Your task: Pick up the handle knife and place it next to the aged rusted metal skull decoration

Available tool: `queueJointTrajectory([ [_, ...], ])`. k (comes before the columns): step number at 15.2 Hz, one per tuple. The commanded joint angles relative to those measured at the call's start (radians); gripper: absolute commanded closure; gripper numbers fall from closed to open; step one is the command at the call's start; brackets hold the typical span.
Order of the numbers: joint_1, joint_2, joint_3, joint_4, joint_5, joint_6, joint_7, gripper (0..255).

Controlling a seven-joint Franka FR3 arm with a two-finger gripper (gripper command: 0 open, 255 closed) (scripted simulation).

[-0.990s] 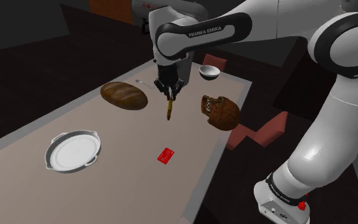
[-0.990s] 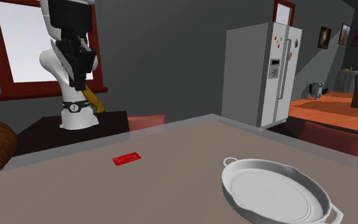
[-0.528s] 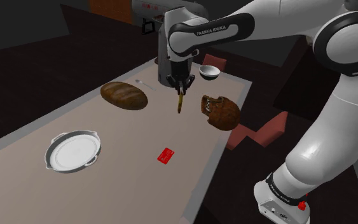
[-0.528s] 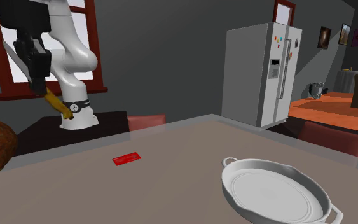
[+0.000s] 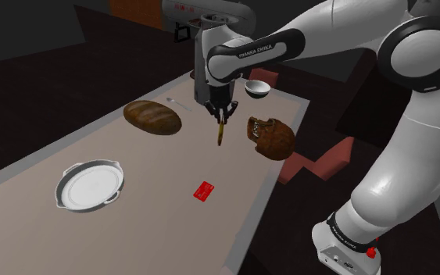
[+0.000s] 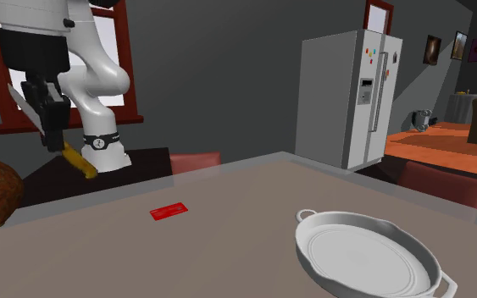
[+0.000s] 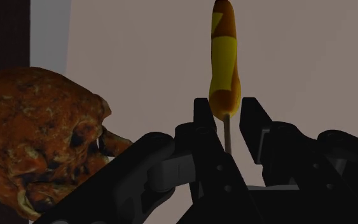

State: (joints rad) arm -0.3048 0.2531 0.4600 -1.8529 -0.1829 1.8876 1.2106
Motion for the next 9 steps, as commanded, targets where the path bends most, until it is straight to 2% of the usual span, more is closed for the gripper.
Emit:
queueJointTrajectory([
  [1,0.000,0.009,-0.002,-0.017,-0.005,0.025,0.005,255],
  [9,0.007,0.060,-0.012,-0.063,-0.035,0.115,0.028,255],
])
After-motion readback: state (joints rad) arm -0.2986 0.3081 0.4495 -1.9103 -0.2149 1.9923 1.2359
